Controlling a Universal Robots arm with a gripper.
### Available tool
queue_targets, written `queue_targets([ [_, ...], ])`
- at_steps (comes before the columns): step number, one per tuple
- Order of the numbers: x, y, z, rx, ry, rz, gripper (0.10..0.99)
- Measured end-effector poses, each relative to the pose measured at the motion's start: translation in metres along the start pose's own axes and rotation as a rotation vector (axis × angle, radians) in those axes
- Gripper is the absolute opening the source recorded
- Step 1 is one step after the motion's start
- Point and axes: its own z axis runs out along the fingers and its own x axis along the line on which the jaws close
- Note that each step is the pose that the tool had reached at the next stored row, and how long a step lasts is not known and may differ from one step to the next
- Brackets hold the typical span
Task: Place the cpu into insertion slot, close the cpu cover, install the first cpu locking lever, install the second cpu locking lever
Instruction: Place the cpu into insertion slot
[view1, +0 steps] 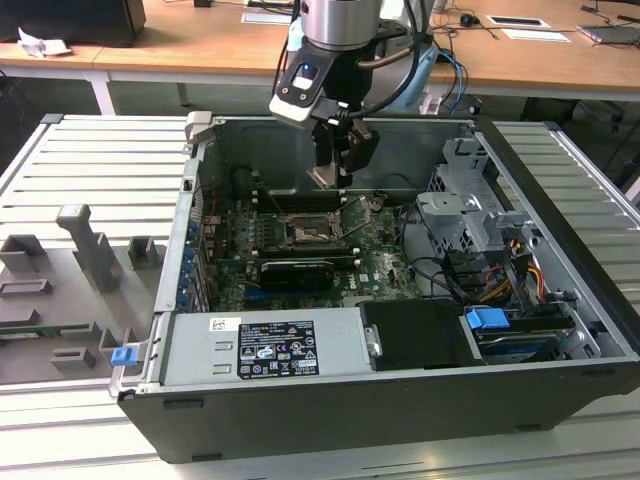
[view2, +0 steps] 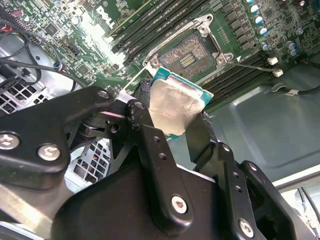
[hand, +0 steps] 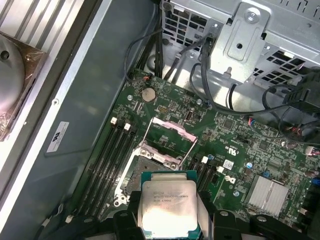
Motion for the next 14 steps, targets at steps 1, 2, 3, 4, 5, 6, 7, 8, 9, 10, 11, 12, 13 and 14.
queue_targets([
  [1,0.0,0.0,0.0003,0.0,-0.0001,0.001,0.525],
  [2,0.0,-0.0001,0.0008,0.0,-0.0002,0.002,0.525],
  [3,0.0,-0.0001,0.0014,0.0,-0.0003,0.004,0.525],
  [4,0.0,-0.0002,0.002,0.0,-0.0004,0.005,0.525],
  [5,-0.0001,-0.0002,0.0022,0.0,-0.0005,0.006,0.525],
  [6,-0.0001,-0.0002,0.0026,0.0,-0.0005,0.007,0.525],
  [7,-0.0001,-0.0003,0.0034,0.0,-0.0007,0.009,0.525],
  [8,-0.0001,-0.0003,0.0037,0.0,-0.0007,0.01,0.525],
  [9,-0.0001,-0.0003,0.0041,0.0,-0.0008,0.01,0.525],
  [10,-0.0001,-0.0004,0.0044,0.0,-0.0009,0.011,0.525],
  [11,-0.0001,-0.0004,0.0046,0.0,-0.001,0.012,0.525],
  [12,-0.0001,-0.0004,0.0051,0.0,-0.0011,0.013,0.525],
  [13,-0.0001,-0.0005,0.0058,0.0,-0.0012,0.014,0.525],
  [14,-0.0001,-0.0005,0.0064,0.0,-0.0013,0.016,0.525],
])
